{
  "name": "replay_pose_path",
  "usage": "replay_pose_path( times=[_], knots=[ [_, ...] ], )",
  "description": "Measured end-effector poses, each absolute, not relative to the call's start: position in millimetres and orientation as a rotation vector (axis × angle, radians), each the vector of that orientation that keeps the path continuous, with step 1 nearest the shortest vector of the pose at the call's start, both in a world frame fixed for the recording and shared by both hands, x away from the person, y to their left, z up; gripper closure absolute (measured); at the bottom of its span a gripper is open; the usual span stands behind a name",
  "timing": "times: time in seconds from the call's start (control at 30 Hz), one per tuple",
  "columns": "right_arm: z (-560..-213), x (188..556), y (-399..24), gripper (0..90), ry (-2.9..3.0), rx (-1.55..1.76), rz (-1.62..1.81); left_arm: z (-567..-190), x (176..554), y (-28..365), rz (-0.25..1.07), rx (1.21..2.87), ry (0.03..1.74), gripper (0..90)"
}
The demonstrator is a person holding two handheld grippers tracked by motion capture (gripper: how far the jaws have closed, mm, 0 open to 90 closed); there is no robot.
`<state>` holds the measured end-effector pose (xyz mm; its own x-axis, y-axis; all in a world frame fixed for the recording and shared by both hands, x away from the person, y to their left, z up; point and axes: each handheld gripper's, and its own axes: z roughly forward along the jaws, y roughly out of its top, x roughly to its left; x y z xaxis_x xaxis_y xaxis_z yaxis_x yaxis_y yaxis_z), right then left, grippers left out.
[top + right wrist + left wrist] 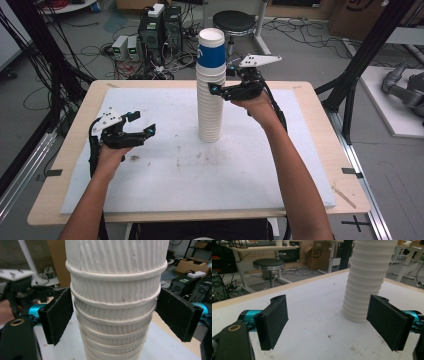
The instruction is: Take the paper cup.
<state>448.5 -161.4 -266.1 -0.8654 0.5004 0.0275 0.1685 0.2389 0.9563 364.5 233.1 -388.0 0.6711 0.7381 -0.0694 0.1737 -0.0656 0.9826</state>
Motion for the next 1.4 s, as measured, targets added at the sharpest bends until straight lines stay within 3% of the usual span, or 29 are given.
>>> replay_pose_path(
  times=[0.87,1.23,1.4],
  knots=[
    [-266,446,-160,16.9,2.168,0.639,1.702,-303,388,221,0.564,1.559,0.64,17.0],
    [-265,444,-161,17.4,2.185,0.619,1.69,-220,416,169,0.466,1.601,0.476,17.0],
    [-264,443,-162,17.4,2.189,0.611,1.687,-202,427,139,0.444,1.642,0.434,17.0]
  ],
)
